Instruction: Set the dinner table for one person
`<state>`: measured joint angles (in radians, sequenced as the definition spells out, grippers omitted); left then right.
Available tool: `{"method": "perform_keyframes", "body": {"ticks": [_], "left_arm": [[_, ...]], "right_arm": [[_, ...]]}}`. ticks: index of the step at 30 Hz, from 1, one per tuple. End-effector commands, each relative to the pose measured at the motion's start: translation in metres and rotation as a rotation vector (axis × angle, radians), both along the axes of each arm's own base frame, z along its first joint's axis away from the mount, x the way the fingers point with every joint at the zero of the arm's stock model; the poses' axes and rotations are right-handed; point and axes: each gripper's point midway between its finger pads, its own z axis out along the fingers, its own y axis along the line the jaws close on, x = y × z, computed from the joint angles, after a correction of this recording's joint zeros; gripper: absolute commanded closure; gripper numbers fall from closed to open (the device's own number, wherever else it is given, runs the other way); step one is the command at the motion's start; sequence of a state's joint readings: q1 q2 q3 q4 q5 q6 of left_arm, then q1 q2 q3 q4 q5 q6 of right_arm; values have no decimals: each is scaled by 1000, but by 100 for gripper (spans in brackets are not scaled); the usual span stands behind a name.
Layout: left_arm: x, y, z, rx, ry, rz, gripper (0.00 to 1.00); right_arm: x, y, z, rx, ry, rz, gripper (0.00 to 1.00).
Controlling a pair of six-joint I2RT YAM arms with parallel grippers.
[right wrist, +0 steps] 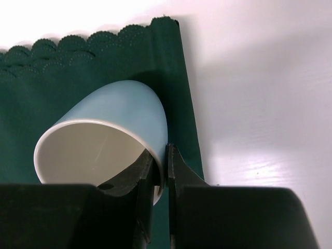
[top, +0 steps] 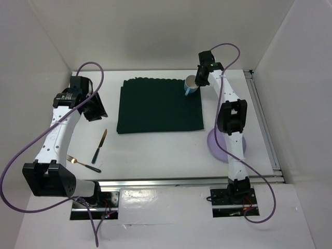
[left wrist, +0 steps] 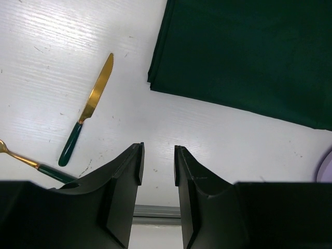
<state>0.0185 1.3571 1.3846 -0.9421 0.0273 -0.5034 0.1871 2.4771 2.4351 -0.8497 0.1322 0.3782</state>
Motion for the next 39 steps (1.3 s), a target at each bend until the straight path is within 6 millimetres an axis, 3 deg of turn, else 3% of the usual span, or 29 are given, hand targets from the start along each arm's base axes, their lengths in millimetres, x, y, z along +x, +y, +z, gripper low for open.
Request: {"method": "perform_keyframes", "body": {"ticks": [1,9,10,13,16,20,22,24,25,27,28,30,31,32,33,35,36,38,39], "left_arm": [[5,2,-3,-3,3,13,54],[10,2,-12,-3,32,14,54],[12,2,-11,-3,23,14,54],[13,1,-14,-6,33,1,54],[13,1,-14,-6,33,1,54],[13,1,-14,-6,33,1,54],[10,1,-12,-6,33,1,54],[10,1,-12,-6,33,1,54],[9,1,-9,-6,24,1,54],[8,0,-7,-6,15,1,54],[7,0,-3,-5,4,1,54],[5,0,-3,-5,1,1,54],[3,0,-7,-6,13,1,54],[2,-1,-7,-13,4,-4,54],[0,-1,-11,-13,18,-4,54],[-2,-1,-5,-13,-4,-4,54],[-2,-1,-9,-13,1,-4,54],[-4,-1,-3,-7,-19,-12,54],[-6,-3,-6,-15,-11,-17,54]], "right_arm": [[39,5,47,52,-203,-20,100],[48,1,38,52,-212,-29,98],[48,3,38,61,-210,-20,83],[49,8,39,82,-216,-1,69],[49,15,49,114,-232,30,38],[46,21,81,150,-284,48,26],[42,18,112,152,-333,44,14],[36,14,133,145,-363,32,10],[26,9,154,136,-387,18,10],[12,3,172,152,-402,-28,10],[-6,-2,180,148,-417,-37,10],[-31,-5,183,139,-426,-61,8],[-58,-6,182,132,-424,-62,8],[-70,-16,178,111,-420,-103,7],[-97,-23,167,105,-393,-119,7],[-125,-29,149,91,-343,-119,7],[-155,-37,126,67,-275,-126,7],[-186,-41,98,56,-185,-157,7],[-218,-47,69,38,-98,-165,8]]}}
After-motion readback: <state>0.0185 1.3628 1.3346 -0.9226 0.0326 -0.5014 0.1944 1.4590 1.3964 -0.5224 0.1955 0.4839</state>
